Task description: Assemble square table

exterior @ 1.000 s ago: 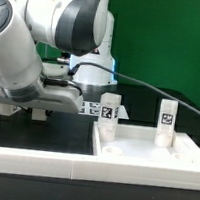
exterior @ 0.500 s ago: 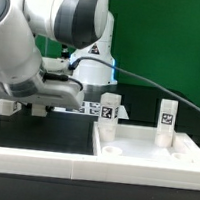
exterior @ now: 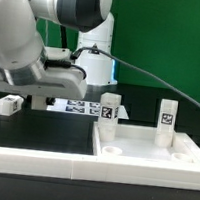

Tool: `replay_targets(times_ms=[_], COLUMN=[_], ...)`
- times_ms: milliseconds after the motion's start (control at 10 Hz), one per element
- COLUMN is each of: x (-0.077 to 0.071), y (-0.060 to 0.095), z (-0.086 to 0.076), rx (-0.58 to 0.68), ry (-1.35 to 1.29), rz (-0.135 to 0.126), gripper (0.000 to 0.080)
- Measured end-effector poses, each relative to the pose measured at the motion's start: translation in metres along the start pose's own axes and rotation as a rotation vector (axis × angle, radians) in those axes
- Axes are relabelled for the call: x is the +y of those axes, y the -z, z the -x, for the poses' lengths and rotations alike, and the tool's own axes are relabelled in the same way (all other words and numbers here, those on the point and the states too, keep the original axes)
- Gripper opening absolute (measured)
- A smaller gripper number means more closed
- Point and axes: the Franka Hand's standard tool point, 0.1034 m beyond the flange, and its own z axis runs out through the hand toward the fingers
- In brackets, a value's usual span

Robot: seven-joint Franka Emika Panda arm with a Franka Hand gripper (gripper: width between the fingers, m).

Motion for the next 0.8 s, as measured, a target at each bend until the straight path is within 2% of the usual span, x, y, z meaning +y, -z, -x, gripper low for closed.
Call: replay_targets(times_ms=[100,300,400,600,700,800], x=[0.001,0.0,-0.002,-0.009,-0.011,-0.008], y=[0.004,0.014,0.029,0.054,0.062,0.06], z=[-0.006,-0.004,-0.013,-0.015,-0.018,-0.021], rx=[0.097,0.176,0.248,0.339,0.416,0.505], ry=[0.004,0.006,0.013,0.027,0.031,0.025], rz=[0.012,0.013,0.023,0.032,0.045,0.052], gripper=[0.0314,0.0314,0.0314,0.0314,0.0314,0.0314])
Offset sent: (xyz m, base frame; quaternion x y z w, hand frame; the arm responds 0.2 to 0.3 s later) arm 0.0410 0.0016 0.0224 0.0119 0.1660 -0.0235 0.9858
